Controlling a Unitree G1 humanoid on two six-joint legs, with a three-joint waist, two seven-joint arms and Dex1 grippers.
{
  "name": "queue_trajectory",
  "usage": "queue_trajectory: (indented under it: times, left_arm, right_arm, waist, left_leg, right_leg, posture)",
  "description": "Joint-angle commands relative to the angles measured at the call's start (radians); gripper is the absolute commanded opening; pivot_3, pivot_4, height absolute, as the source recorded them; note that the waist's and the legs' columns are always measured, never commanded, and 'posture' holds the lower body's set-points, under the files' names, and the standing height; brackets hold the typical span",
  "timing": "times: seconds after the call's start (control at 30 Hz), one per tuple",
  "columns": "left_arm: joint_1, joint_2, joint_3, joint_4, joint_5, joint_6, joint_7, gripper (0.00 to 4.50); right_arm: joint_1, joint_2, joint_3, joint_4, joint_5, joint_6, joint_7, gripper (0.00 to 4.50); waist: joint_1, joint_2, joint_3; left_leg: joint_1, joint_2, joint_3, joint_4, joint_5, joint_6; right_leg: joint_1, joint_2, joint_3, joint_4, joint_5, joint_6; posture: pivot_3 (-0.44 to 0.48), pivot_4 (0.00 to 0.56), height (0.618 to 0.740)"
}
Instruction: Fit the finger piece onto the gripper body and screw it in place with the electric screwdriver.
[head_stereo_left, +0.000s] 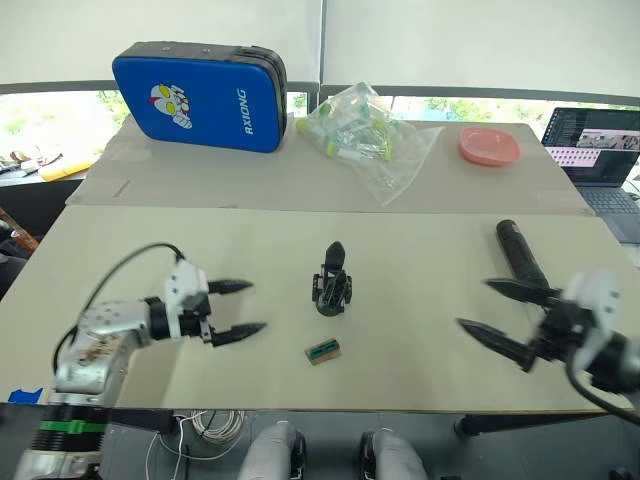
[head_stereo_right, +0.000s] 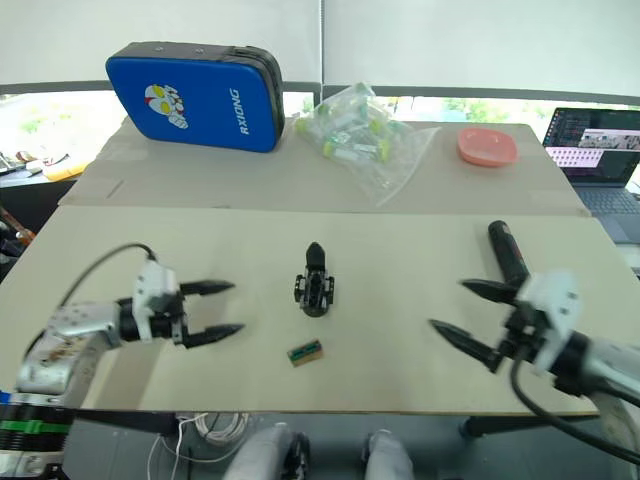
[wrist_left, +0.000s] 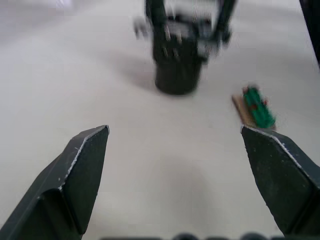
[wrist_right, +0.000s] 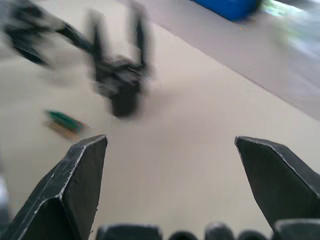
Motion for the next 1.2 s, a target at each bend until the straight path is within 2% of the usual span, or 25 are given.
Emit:
queue_trajectory:
  times: [0.03,0.17,0.3,0.43,0.57,0.67,0.73,0.8,0.93,1.0,1.2]
  left_arm:
    - [-0.069,0.004,0.057,-0.087,-0.088,0.051,0.044,4.46]
    - [-0.136,0.015,0.09,-0.09,-0.195,0.17,0.056,4.46]
    - [-0.186,0.016,0.102,-0.1,-0.273,0.26,0.078,4.46]
    - [-0.221,-0.007,0.093,-0.126,-0.331,0.334,0.123,4.46]
    - [-0.219,-0.016,0.056,-0.149,-0.313,0.338,0.13,4.46]
    - [-0.234,-0.041,0.022,-0.139,-0.286,0.312,0.137,4.46]
    - [-0.254,-0.06,0.003,-0.128,-0.272,0.302,0.145,4.46]
    - [-0.267,-0.074,-0.001,-0.124,-0.271,0.305,0.156,4.46]
    - [-0.276,-0.087,0.002,-0.133,-0.286,0.318,0.173,4.46]
    - [-0.272,-0.084,0.002,-0.141,-0.286,0.32,0.178,4.46]
    - [-0.255,-0.061,0.008,-0.155,-0.283,0.318,0.171,4.46]
  right_arm:
    - [0.092,0.072,-0.16,-0.047,-0.026,-0.114,-0.078,4.5]
    - [0.171,0.16,-0.235,0.044,-0.053,-0.186,-0.154,4.5]
    - [0.168,0.167,-0.233,0.045,-0.021,-0.168,-0.218,4.5]
    - [0.014,0.091,-0.176,0.082,-0.01,-0.05,-0.349,4.5]
    - [-0.15,-0.008,-0.077,0.193,-0.022,0.085,-0.408,4.5]
    - [-0.374,-0.116,0.129,0.389,-0.121,0.239,-0.459,4.5]
    - [-0.553,-0.126,0.245,0.585,-0.165,0.213,-0.426,4.5]
    - [-0.644,-0.132,0.311,0.728,-0.192,0.203,-0.384,4.5]
    - [-0.764,-0.13,0.416,0.972,-0.277,0.089,-0.333,4.5]
    - [-0.817,-0.125,0.445,1.078,-0.317,0.066,-0.356,4.5]
    - [-0.908,-0.134,0.487,1.291,-0.395,-0.023,-0.361,4.5]
  waist:
    - [-0.002,0.0,0.0]
    - [-0.02,0.002,-0.001]
    - [-0.035,0.002,0.0]
    - [-0.053,0.002,0.0]
    - [-0.053,0.002,0.0]
    - [-0.047,0.002,0.0]
    - [-0.05,0.001,0.001]
    - [-0.051,0.001,0.002]
    - [-0.038,0.001,0.002]
    - [-0.044,0.0,0.002]
    - [-0.05,-0.001,0.003]
  left_leg:
    - [0.001,0.0,0.0,0.0,0.0,0.0]
    - [0.008,0.002,0.002,0.0,0.0,-0.001]
    - [0.007,0.002,0.003,-0.002,0.001,-0.002]
    - [0.008,0.002,0.004,-0.003,0.003,-0.003]
    - [0.009,0.002,0.004,-0.003,0.004,-0.003]
    - [0.009,0.002,0.004,-0.005,0.008,0.002]
    - [0.008,0.001,0.005,-0.005,0.009,0.003]
    - [0.007,0.001,0.005,-0.005,0.01,0.004]
    - [0.006,0.0,0.005,-0.007,0.012,0.001]
    - [0.005,-0.001,0.006,-0.007,0.014,-0.003]
    - [0.005,-0.002,0.007,-0.007,0.014,-0.002]
  right_leg:
    - [0.0,0.001,0.0,0.0,-0.002,0.003]
    - [0.004,0.005,0.003,-0.003,-0.003,0.004]
    - [0.004,0.007,0.006,-0.001,-0.003,0.004]
    - [0.003,0.008,0.008,0.003,-0.004,0.003]
    - [0.003,0.009,0.009,0.003,-0.004,0.002]
    - [0.002,0.01,0.009,0.003,-0.004,-0.001]
    - [0.001,0.01,0.009,0.003,-0.002,-0.006]
    - [0.001,0.01,0.009,0.003,-0.001,-0.007]
    - [0.001,0.011,0.006,0.003,0.0,-0.001]
    - [0.002,0.01,0.007,0.003,-0.001,0.001]
    - [0.002,0.009,0.008,0.001,-0.001,0.002]
  posture:
    - [0.0,0.15,0.74]
    - [0.0,0.15,0.74]
    - [0.0,0.15,0.74]
    - [0.0,0.15,0.74]
    - [0.0,0.15,0.74]
    - [0.0,0.15,0.74]
    - [0.0,0.15,0.74]
    - [0.0,0.15,0.74]
    - [0.0,0.15,0.74]
    - [0.0,0.15,0.74]
    - [0.0,0.15,0.74]
